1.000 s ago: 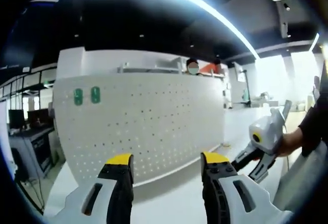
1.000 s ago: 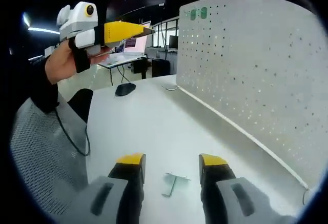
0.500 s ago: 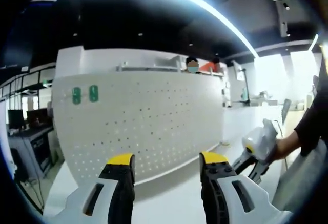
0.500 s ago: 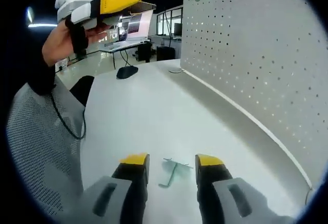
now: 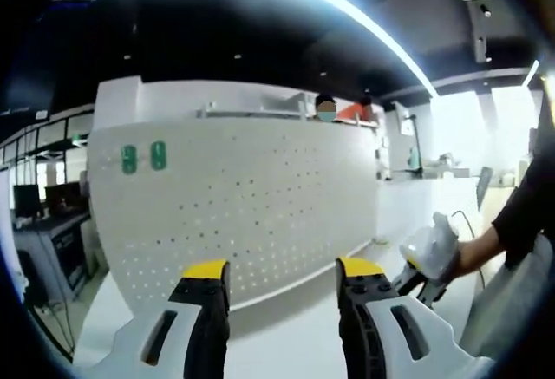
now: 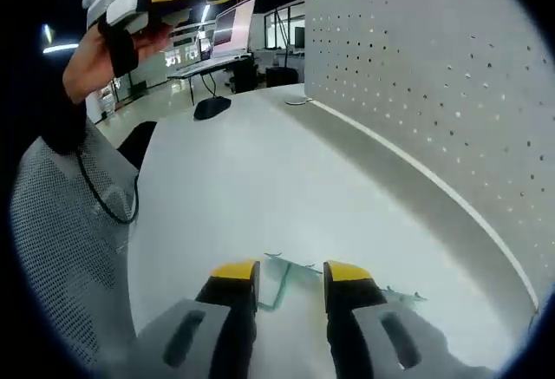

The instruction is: Insert the hook assembly into the mounting plate slot until the hook locks in place.

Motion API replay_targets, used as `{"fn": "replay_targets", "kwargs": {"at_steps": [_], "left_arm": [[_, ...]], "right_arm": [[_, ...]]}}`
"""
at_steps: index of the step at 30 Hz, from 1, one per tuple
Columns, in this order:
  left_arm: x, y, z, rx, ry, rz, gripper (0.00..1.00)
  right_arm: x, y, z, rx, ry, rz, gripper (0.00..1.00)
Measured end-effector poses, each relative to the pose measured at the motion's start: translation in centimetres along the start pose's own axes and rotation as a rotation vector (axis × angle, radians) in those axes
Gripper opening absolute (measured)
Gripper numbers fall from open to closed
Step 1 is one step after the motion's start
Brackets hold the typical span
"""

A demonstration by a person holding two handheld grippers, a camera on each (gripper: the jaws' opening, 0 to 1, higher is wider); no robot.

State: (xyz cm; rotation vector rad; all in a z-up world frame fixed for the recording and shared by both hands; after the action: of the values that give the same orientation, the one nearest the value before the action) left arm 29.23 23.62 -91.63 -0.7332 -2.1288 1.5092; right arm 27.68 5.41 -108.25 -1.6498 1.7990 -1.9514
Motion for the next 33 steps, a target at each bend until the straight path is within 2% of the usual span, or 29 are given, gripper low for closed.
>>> {"fn": "replay_targets", "kwargs": {"at_steps": [4,6,11,14,16,19,29,33], "left_arm": [[0.0,0.0,0.0,-0.003,-0.001,0.0,0.49],[0.0,0.0,-0.1,-0.003,-0.002,0.001,0.49],[0.1,-0.1,0.0,-0.005,0.0,0.002,0.49],[0.0,-0.1,0.0,-0.006,0.003,0.003,0.49],[0.0,-0.1,0.1,-0.006,0.005,0.002,0.49],[0.0,-0.1,0.1,-0.006,0.006,0.002,0.49],[0.1,-0.1,0.0,-0.001,0.004,0.004,0.47],[0.1,-0.2,0.0,0.0,0.005,0.005,0.47]], "right_arm": [[0.2,0.0,0.2,-0.048,0.0,-0.007,0.18],[0.3,0.1,0.3,-0.054,0.003,-0.011,0.14],[0.6,-0.1,0.4,-0.046,0.013,-0.007,0.12],[0.9,-0.4,0.1,-0.01,0.009,0.013,0.13],[1.0,-0.9,-0.3,0.051,0.003,0.039,0.15],[0.7,-1.1,-1.1,0.149,-0.011,0.028,0.15],[-0.4,-0.7,-1.8,0.249,-0.02,-0.014,0.12],[-0.5,-0.8,-1.9,0.287,-0.013,-0.032,0.04]]}}
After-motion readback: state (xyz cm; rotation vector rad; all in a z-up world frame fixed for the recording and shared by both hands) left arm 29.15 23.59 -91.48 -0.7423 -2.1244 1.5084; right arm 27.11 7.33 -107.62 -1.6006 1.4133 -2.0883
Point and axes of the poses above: the point that each gripper's makers call its tool centre point, and the gripper's own axes: x roughly backward along the fingers, z roughly to its right, y roughly out of its underside, the point moved 6 cm from there along x, roughly backward along the fingers, and after that the axes turned 14 degrees about -x, right-handed, at the moved point
